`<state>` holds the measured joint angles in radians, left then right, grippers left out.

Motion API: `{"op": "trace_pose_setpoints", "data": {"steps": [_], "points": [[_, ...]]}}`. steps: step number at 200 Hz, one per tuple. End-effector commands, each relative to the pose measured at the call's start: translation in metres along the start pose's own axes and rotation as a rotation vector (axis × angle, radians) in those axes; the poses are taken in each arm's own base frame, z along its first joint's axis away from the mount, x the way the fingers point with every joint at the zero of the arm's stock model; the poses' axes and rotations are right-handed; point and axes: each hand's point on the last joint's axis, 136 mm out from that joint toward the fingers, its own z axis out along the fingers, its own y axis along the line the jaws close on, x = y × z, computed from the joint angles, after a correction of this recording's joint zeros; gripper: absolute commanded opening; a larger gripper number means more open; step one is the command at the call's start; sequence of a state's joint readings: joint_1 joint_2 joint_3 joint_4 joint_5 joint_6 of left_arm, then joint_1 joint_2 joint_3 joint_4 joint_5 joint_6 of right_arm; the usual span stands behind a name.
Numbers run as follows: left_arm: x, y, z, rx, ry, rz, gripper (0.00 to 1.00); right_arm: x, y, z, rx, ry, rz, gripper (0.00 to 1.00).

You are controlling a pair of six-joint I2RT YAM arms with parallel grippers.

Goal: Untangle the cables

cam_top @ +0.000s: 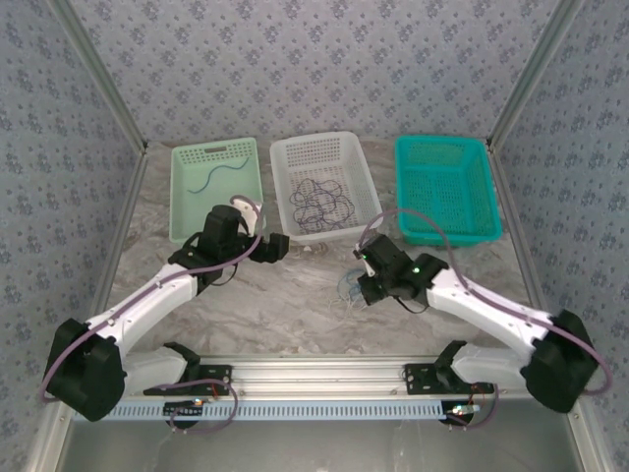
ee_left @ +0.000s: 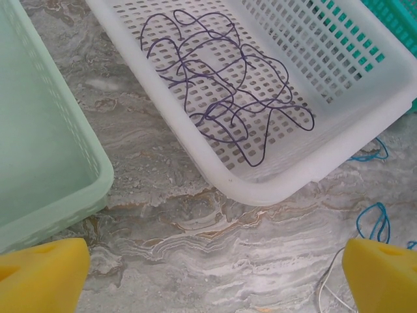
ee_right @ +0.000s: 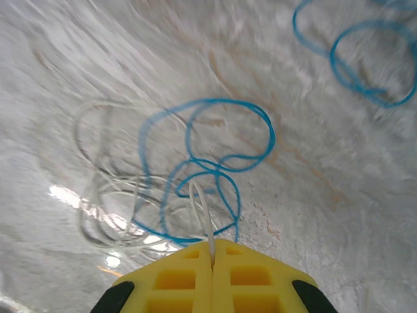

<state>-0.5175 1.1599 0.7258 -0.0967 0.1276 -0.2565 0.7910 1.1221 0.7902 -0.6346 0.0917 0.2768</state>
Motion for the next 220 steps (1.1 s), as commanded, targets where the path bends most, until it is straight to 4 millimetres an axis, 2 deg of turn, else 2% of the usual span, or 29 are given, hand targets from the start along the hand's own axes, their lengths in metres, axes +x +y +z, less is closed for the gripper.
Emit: {"op": "trace_pose_setpoints", "data": {"steps": [1,25,47,70,90,152,220], "points": [[-0.01,-0.014,-0.005,0.067,-0.061,0.003,1.0,-0.022,0.0,-0.035,-0.012,-0.138,0.017,0.0],[-0.018,-0.039,-0.008,0.176,-0.123,0.036,0.99,-0.041,0.01,-0.068,-0.093,-0.268,0.006,0.0],[-0.024,-0.081,-0.013,0.325,-0.183,0.122,0.99,-0.052,0.017,-0.089,-0.15,-0.339,-0.011,0.0],[-0.025,-0.124,-0.016,0.437,-0.225,0.209,1.0,-0.066,0.028,-0.098,-0.218,-0.382,-0.021,0.0],[-0.025,-0.149,-0.016,0.497,-0.243,0.254,0.99,-0.071,0.034,-0.096,-0.249,-0.387,-0.018,0.0],[-0.016,-0.184,0.001,0.572,-0.235,0.286,0.99,-0.081,0.04,-0.102,-0.304,-0.422,0.013,0.0],[-0.021,-0.198,0.016,0.574,-0.294,0.226,0.99,-0.089,0.042,-0.111,-0.348,-0.468,0.059,0.0]]}}
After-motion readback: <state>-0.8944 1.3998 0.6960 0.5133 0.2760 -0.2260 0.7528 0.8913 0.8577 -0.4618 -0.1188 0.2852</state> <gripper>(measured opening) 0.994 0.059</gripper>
